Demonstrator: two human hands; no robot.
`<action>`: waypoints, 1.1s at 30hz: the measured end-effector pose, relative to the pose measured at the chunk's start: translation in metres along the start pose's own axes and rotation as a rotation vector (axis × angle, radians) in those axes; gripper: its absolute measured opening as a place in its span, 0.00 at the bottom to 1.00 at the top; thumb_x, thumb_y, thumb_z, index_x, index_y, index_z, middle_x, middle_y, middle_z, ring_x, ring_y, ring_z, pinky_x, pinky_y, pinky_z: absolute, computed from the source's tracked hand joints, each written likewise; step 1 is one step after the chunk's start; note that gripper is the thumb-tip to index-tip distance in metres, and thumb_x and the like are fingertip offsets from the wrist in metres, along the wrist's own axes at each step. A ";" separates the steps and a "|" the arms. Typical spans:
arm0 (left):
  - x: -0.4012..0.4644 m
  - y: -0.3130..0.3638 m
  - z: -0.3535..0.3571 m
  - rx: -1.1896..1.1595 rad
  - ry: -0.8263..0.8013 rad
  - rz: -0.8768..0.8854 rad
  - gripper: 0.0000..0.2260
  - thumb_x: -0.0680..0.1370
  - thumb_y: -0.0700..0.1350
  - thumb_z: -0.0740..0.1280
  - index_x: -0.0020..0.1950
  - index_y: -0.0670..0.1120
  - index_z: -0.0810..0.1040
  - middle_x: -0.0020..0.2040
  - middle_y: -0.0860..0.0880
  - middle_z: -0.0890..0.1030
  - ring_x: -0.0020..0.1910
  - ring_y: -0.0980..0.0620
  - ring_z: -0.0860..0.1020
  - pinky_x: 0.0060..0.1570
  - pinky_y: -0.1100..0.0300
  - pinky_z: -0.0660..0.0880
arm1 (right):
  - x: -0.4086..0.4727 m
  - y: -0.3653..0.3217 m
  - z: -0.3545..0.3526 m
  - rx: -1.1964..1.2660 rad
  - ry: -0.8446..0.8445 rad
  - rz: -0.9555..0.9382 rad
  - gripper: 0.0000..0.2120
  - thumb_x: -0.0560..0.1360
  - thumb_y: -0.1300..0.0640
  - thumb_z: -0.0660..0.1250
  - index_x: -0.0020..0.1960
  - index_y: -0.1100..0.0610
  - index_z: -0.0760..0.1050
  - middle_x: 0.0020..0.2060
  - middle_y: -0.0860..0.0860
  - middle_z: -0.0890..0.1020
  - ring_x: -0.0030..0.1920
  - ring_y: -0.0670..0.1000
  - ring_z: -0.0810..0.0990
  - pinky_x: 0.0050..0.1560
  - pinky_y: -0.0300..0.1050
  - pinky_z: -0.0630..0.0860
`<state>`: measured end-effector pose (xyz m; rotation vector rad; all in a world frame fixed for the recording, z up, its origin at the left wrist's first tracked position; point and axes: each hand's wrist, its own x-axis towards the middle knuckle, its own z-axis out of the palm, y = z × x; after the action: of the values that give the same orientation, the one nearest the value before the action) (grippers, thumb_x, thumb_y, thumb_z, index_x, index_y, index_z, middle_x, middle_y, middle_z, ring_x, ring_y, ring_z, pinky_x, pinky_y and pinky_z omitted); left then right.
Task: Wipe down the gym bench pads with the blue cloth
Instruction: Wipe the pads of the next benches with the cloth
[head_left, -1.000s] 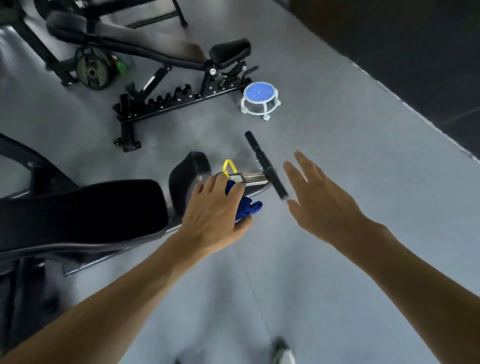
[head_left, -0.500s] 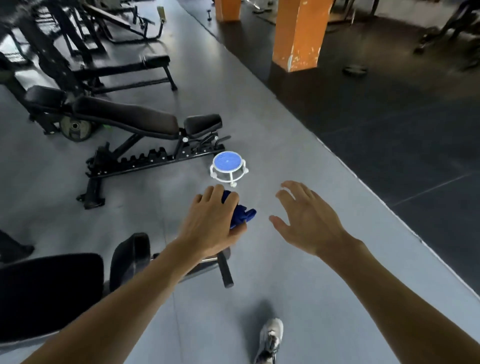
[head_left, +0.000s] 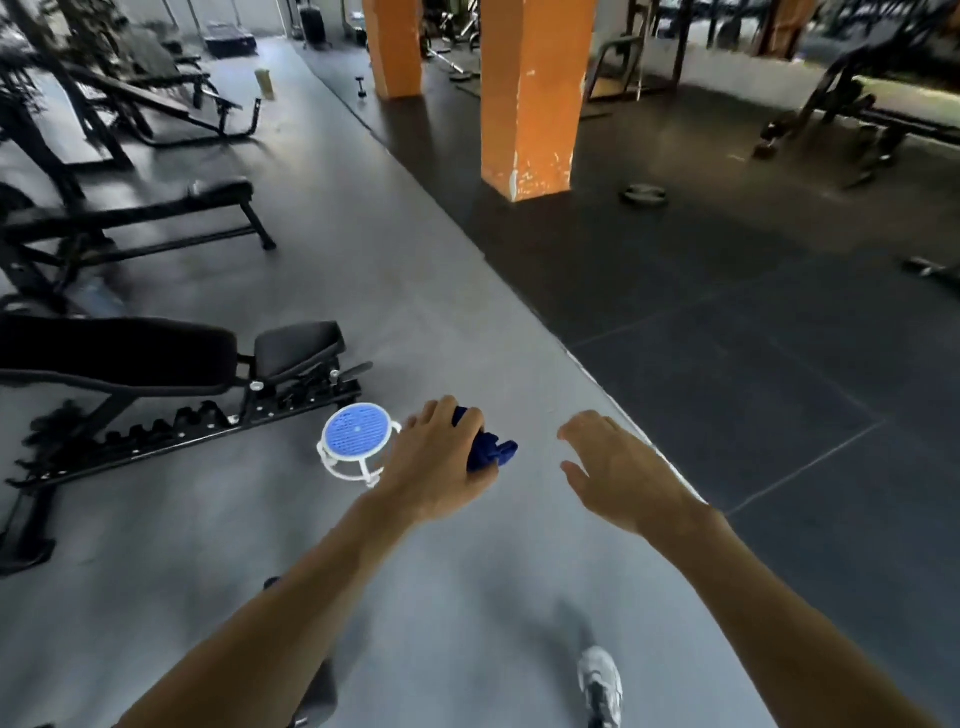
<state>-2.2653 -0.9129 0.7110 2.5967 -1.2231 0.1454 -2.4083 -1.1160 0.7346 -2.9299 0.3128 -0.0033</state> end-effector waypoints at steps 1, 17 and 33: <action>0.030 0.002 0.010 -0.008 0.001 -0.010 0.22 0.70 0.62 0.56 0.51 0.47 0.75 0.49 0.47 0.74 0.48 0.43 0.75 0.45 0.51 0.72 | 0.024 0.025 0.000 -0.002 -0.007 -0.016 0.20 0.83 0.50 0.60 0.73 0.52 0.66 0.72 0.48 0.69 0.69 0.51 0.72 0.65 0.42 0.71; 0.371 -0.165 0.040 0.076 0.240 -0.524 0.18 0.72 0.61 0.64 0.51 0.48 0.75 0.48 0.48 0.74 0.47 0.44 0.75 0.47 0.48 0.77 | 0.559 0.111 -0.052 0.035 -0.130 -0.630 0.16 0.80 0.57 0.64 0.67 0.57 0.70 0.62 0.52 0.72 0.60 0.53 0.75 0.53 0.48 0.77; 0.741 -0.525 0.004 0.203 0.251 -0.746 0.17 0.76 0.57 0.69 0.57 0.47 0.75 0.52 0.46 0.75 0.49 0.44 0.75 0.47 0.53 0.71 | 1.126 -0.001 -0.077 0.017 -0.119 -0.941 0.18 0.82 0.57 0.62 0.71 0.59 0.68 0.68 0.55 0.70 0.65 0.55 0.72 0.54 0.43 0.68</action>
<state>-1.3882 -1.1438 0.7535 2.8978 -0.1221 0.4387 -1.3089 -1.3657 0.7897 -2.7418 -1.0636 0.0322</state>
